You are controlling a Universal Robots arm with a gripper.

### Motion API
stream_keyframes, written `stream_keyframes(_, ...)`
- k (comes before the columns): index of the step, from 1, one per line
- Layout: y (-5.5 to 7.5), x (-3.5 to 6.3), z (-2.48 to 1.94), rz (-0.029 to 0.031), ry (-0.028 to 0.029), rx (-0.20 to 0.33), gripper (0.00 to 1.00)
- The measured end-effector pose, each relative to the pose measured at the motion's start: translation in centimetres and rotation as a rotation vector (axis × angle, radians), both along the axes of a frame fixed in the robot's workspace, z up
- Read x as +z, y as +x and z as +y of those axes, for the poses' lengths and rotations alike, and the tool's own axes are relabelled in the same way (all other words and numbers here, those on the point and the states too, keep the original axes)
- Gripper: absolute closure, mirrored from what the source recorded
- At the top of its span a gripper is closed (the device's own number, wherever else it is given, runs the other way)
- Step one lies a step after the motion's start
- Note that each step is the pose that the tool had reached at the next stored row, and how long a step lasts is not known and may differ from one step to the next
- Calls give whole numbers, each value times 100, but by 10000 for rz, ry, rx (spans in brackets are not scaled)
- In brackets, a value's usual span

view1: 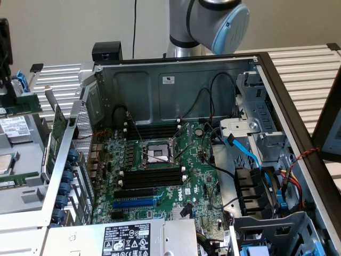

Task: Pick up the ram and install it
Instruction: 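Pick up the ram and move it above insertion slot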

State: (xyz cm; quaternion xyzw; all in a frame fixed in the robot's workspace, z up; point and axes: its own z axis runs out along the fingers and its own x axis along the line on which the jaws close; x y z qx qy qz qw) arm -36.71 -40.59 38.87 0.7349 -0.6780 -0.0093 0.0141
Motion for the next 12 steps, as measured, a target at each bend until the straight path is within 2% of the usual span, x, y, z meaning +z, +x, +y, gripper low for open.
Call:
stream_keyframes(5, 165, 12, 0, 6, -1, 16, 87)
stream_keyframes(7, 227, 16, 0, 62, -1, 26, 87)
stream_keyframes(9, 282, 65, 0, 120, -1, 26, 87)
stream_keyframes(12, 375, 142, 0, 164, -1, 26, 87)
